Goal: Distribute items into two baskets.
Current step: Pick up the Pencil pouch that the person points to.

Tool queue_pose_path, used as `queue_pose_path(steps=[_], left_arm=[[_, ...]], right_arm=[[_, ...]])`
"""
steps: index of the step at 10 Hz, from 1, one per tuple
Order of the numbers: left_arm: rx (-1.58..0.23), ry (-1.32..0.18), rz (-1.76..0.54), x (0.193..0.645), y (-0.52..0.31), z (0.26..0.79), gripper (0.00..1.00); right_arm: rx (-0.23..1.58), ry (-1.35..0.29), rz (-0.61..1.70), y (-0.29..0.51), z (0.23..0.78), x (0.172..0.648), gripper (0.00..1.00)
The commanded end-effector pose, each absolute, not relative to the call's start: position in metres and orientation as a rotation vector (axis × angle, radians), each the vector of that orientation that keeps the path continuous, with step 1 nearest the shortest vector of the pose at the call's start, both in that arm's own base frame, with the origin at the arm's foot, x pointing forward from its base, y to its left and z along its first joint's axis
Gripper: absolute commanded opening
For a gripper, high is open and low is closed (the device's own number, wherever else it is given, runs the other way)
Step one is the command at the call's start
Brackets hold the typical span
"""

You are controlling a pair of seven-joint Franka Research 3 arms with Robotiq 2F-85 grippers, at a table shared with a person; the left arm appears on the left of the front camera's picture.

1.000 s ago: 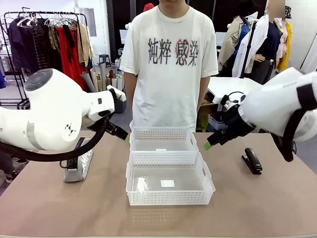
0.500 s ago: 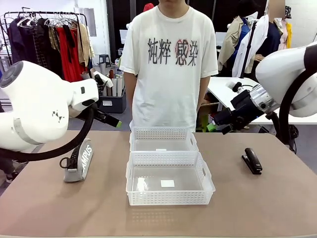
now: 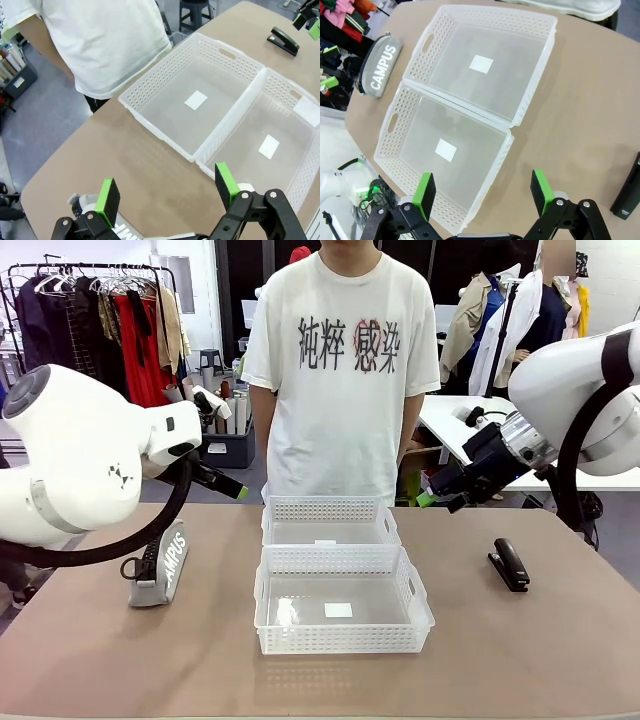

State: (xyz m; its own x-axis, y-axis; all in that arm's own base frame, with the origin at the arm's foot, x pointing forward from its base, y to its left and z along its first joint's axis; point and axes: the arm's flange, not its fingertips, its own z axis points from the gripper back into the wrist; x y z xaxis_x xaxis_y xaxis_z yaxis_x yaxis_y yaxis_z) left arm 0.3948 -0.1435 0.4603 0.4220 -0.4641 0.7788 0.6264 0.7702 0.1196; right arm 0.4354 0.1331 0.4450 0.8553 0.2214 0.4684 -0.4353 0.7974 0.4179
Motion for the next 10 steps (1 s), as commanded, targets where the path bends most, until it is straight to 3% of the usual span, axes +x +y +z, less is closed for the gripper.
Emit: queue_pose_path(steps=[1,6,8,10], left_arm=[[-0.329,-0.921,-0.753,0.402,-0.13,0.462,1.0],[-0.738,-1.143,-0.856,0.396,-0.098,0.461,1.0],[-0.732,-1.078,-0.873,0.392,-0.086,0.464,1.0],[-0.72,-1.113,-0.838,0.403,-0.105,0.472,1.0]], right_arm=[[0.631,-0.379,0.335,0.133,0.449,0.446,1.0],[0.91,-0.281,0.168,0.131,0.471,0.483,1.0],[0.93,-0.305,0.135,0.13,0.472,0.49,1.0],[0.916,-0.293,0.159,0.123,0.47,0.485,1.0]])
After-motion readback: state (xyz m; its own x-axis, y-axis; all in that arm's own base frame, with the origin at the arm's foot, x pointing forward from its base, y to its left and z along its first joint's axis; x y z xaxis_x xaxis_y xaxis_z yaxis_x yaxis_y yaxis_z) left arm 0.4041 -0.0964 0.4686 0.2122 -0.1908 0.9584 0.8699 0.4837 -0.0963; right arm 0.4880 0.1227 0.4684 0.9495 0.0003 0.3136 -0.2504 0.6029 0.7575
